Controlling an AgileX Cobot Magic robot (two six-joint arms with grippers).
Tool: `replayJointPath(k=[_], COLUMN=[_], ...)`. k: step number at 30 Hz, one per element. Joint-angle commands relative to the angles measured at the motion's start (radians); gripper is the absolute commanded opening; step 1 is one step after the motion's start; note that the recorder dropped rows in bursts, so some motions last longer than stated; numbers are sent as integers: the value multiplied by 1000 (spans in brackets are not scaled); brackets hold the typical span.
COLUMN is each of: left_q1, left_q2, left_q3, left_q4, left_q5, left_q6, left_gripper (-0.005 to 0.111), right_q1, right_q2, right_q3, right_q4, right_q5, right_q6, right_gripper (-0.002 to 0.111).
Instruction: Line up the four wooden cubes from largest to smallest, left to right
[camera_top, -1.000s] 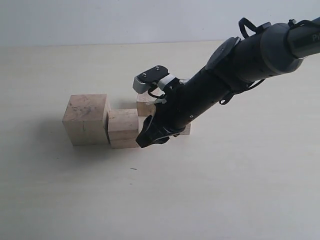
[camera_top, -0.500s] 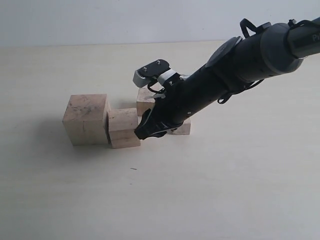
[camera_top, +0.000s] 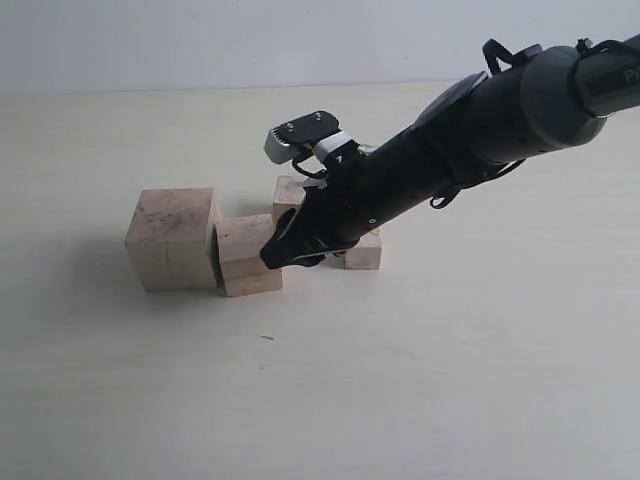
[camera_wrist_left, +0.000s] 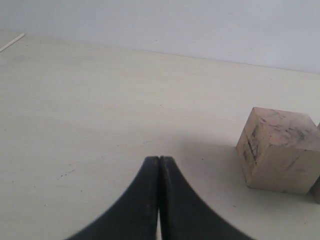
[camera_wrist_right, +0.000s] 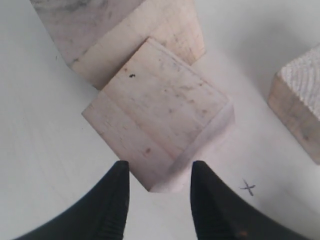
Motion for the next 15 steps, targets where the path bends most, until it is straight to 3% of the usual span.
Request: replayJointPath(k=[1,15], left_q1=[-6,-6], left_q2=[-6,-6], left_q3=[4,4], left_q4=[-3,-3], left_q5=[-11,-11], left_q6=[1,1], left_gripper=[0,0], right_q1=[-3,-3], right_q2=[-1,-1], right_q3=[-3,-3], right_q4=[48,107], right_q5=[-4,39], right_q6=[-12,35], right_gripper=[39,39])
